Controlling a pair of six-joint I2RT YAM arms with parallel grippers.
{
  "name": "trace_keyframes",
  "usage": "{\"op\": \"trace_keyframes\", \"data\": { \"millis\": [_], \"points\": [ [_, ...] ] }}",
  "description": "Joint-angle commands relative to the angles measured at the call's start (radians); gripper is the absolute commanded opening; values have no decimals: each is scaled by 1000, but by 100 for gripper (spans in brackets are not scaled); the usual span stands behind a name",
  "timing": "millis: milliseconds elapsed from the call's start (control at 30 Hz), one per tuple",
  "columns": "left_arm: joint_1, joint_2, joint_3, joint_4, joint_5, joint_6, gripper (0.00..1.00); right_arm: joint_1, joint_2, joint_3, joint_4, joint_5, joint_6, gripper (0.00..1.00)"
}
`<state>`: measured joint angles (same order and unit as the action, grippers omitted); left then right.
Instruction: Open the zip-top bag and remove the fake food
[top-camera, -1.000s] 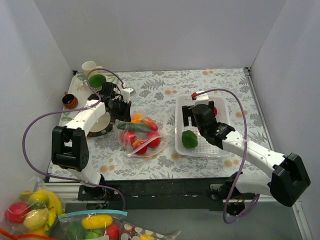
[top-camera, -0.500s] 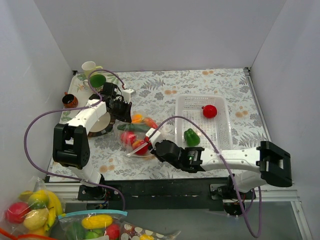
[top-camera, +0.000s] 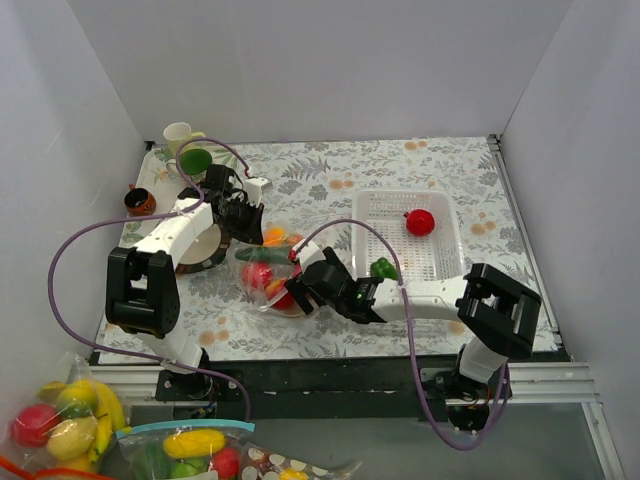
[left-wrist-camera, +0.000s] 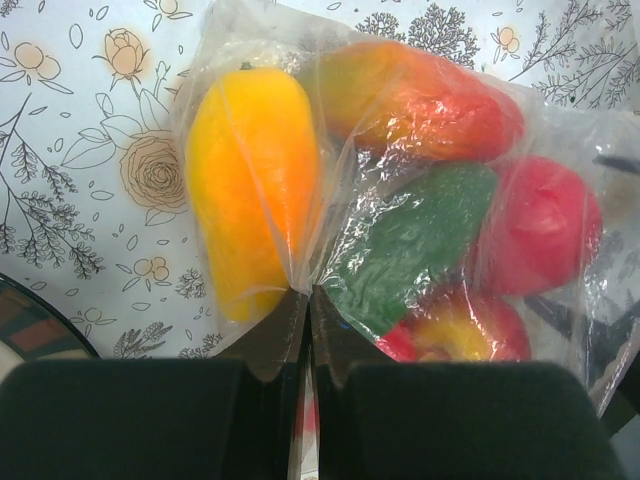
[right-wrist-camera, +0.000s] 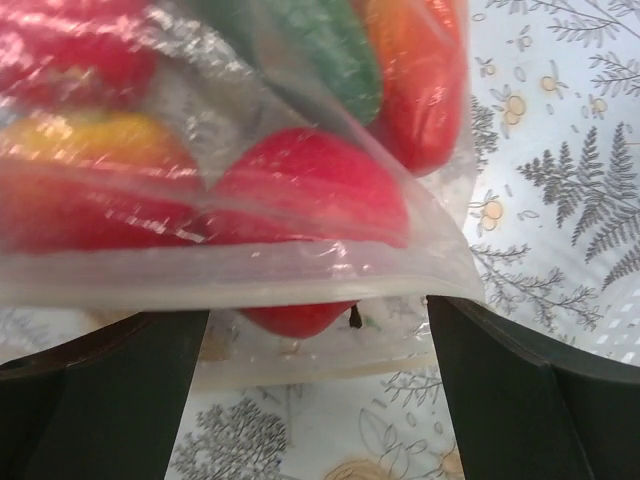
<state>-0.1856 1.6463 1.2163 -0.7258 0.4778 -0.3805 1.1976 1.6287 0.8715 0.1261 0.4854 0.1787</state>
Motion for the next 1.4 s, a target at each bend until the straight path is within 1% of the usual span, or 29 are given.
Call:
{"op": "trace_keyframes", "data": {
  "millis": [0,167,267,367,467,500,533,567,600,667,700,767,800,900,1000,1033,1067,1100,1133,1167,1233,1300,1333,1367],
  "points": [
    [-3,-29,26,-4,28,19,0,-47,40,57,84,-24,12,98],
    [-3,-28,29,-11,47,23,0,-59,137,131,133,-85,15,98],
    [-3,-31,29,-17,48,29,0,-61,201,165,132,-116,31,98],
    [-3,-39,25,-24,48,37,0,-59,232,182,126,-137,45,98],
    [-3,-51,12,-15,38,46,0,-59,217,156,122,-153,56,89],
    [-3,-49,11,-14,33,46,0,-59,205,135,116,-154,59,79],
    [-5,-51,9,-12,30,51,0,-59,191,121,116,-153,59,75],
    [-3,-51,6,-6,24,49,0,-59,151,107,115,-151,61,71],
    [-3,-49,3,-3,24,51,0,-59,128,97,113,-151,59,64],
    [-3,-46,3,3,27,46,0,-58,47,70,107,-146,48,57],
    [-5,-42,3,6,27,45,0,-59,19,69,101,-146,41,49],
    [-3,-37,5,8,27,38,0,-59,-71,69,76,-157,22,40],
    [-3,-34,5,9,21,38,0,-58,-102,69,69,-163,10,33],
    [-3,-28,3,22,-2,37,0,-59,-232,52,35,-170,-16,18],
    [-3,-22,5,17,2,34,0,-95,-374,-38,38,-111,-28,18],
    [-3,-22,8,14,5,31,0,-146,-404,-67,32,-72,-13,18],
    [-3,-25,8,12,10,29,0,-183,-455,-119,14,-67,5,16],
    [-3,-26,11,11,13,26,0,-222,-473,-150,4,-64,16,15],
    [-3,-26,15,5,21,23,0,-304,-484,-173,-5,-53,28,14],
    [-3,-31,22,0,24,23,0,-349,-490,-190,-38,-56,54,10],
    [-5,-32,29,-14,41,22,0,-456,-487,-241,-46,-80,64,8],
    [-3,-37,38,-17,45,14,0,-506,-475,-267,-43,-103,73,6],
    [-3,-40,41,-20,45,11,0,-539,-461,-267,-43,-108,73,7],
    [-3,-42,43,-18,45,8,0,-553,-452,-264,-42,-108,68,19]
  ]
}}
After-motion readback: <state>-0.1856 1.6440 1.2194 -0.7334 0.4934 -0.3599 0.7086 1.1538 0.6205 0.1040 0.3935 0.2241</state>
